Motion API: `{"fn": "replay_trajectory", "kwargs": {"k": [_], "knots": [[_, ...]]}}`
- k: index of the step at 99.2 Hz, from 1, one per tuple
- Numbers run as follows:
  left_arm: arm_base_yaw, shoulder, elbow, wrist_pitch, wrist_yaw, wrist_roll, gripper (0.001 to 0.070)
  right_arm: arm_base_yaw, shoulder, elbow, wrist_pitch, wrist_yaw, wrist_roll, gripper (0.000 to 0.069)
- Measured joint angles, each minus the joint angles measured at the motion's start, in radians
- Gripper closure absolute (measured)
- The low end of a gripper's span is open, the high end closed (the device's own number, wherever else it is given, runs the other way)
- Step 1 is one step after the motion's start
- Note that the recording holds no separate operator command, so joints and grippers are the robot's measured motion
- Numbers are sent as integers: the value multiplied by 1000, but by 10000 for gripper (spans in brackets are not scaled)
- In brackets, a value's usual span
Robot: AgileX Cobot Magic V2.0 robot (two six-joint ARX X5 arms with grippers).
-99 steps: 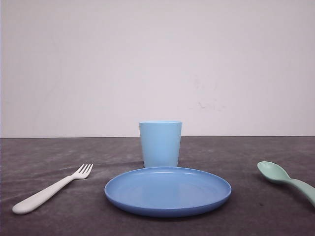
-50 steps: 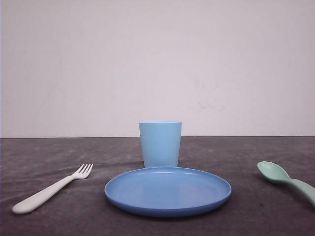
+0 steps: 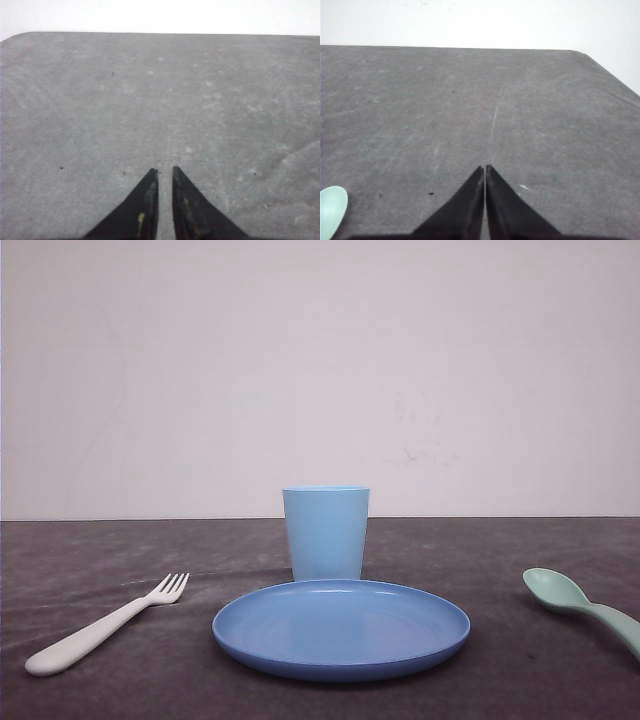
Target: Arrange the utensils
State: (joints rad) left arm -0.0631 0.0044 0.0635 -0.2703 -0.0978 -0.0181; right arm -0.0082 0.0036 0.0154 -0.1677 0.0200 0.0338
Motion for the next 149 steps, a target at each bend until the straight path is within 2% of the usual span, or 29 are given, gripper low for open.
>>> {"fn": "replay_trajectory", "kwargs": {"k": [10,20,44,55,76,94,110,130,144,149], "knots": [[0,0,0,1,0,0,685,0,0,0,3,-2,3,687],[0,0,-4,16,0,-13,684,0,0,0,8,-13,55,687],[0,0,-12,42,0,-175,684,0,0,0,-2,-46,254,687],[0,0,-13,54,1,-212,685,0,0,0,0,-48,290,687],[0,0,-10,31,44,-310,685,0,0,8,-21,-64,407,687],[0,68,94,-25,79,-367,685,0,69,142,-71,-87,453,687],[0,245,321,-59,141,-357,685,0,248,355,-108,-121,408,687],[0,538,621,-225,174,-254,685,0,517,646,-283,-158,266,687],[-1,653,679,-247,176,-206,681,4,637,743,-393,-187,183,683],[-4,675,678,-267,178,-202,642,11,663,750,-409,-196,171,633]]}}
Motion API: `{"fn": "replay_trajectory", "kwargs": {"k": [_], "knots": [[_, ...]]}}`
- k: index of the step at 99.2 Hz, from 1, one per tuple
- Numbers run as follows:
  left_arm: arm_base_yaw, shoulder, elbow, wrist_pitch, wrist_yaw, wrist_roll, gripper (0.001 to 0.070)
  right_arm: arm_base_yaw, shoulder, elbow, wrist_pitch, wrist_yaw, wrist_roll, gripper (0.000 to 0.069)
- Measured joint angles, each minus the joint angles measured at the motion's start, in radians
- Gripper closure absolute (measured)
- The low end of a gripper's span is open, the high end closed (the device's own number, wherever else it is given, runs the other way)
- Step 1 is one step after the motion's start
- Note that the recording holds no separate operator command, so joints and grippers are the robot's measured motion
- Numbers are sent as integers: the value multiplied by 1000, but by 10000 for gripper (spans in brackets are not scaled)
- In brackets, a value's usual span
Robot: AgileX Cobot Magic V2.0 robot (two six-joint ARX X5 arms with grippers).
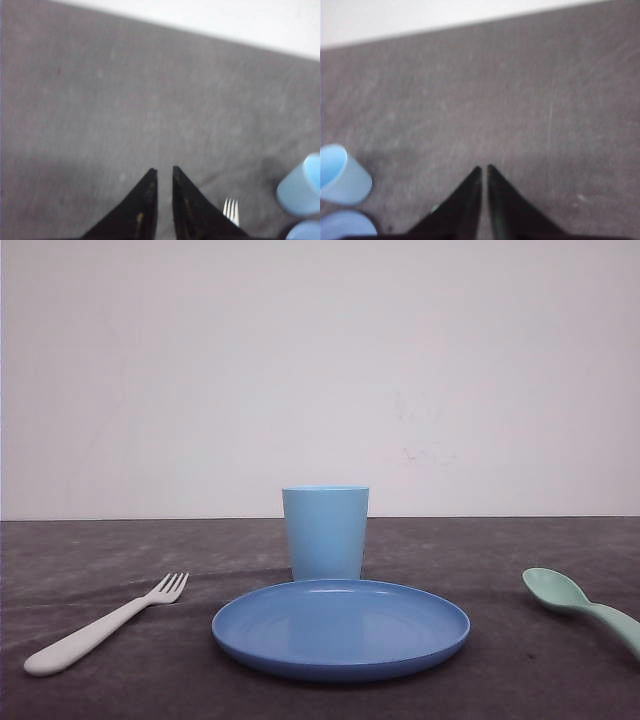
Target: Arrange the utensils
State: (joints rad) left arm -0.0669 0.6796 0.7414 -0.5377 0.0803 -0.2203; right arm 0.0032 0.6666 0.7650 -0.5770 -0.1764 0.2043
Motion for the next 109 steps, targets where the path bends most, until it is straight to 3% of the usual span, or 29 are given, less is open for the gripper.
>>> {"fn": "replay_trajectory", "kwargs": {"k": [12,22,50,84,109], "knots": [[-18,26,0,-5,32,8,425,23,18,0,-15,-7,-14,387],[-44,48,0,-5,59,3,346,37,16,1,-13,-7,-15,305],[-209,203,0,-6,71,-65,325,41,16,1,-10,-7,-18,283],[-426,487,0,-5,-81,-167,325,41,16,1,-11,-7,-18,283],[-522,631,0,58,-119,-225,325,41,16,1,-20,-7,-18,283]]}}
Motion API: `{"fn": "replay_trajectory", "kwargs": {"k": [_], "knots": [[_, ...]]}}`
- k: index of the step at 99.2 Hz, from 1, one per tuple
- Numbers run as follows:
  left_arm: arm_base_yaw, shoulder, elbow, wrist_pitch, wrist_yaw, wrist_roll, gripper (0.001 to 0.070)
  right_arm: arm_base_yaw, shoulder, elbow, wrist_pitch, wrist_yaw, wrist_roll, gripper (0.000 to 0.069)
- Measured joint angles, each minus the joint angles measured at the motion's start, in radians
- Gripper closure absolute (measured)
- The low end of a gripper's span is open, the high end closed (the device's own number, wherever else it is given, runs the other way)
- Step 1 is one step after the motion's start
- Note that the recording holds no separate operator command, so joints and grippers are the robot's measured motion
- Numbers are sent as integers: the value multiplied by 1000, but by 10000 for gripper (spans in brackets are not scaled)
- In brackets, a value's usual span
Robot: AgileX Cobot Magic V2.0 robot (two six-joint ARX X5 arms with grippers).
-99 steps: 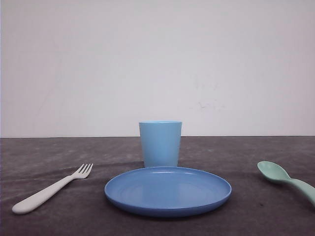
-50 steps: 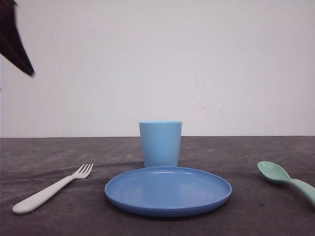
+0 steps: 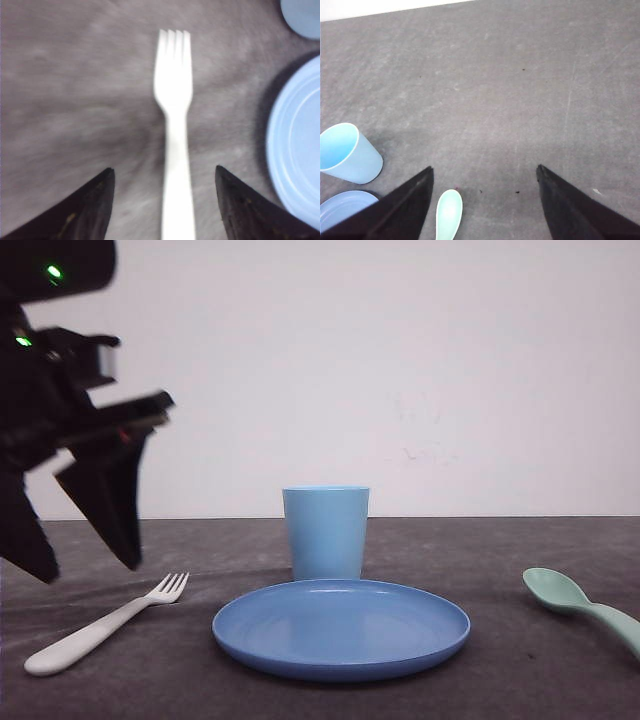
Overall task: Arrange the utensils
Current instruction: 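Lower the left gripper onto the white fork and grasp its handle, then lift the fork and drop it handle-first into the light blue cup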
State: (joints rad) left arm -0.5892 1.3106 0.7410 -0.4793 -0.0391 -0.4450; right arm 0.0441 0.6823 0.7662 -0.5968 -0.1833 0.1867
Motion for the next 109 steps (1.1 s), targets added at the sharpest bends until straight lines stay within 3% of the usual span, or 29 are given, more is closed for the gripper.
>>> {"fn": "replay_trajectory", "kwargs": {"k": [11,28,50,76,91,109], "knots": [[-32,37,0,32,-20,-14,333,0,0,0,-13,0,0,283],[-66,88,0,74,-61,-27,399,0,0,0,-20,0,0,283],[-76,148,0,106,-72,-31,450,0,0,0,-20,0,0,283],[-80,161,10,113,-86,-31,660,0,0,0,-20,0,0,283],[-93,166,29,85,-98,-21,666,0,0,0,-20,0,0,283],[-107,143,112,64,-179,16,666,0,0,0,-20,0,0,283]]}}
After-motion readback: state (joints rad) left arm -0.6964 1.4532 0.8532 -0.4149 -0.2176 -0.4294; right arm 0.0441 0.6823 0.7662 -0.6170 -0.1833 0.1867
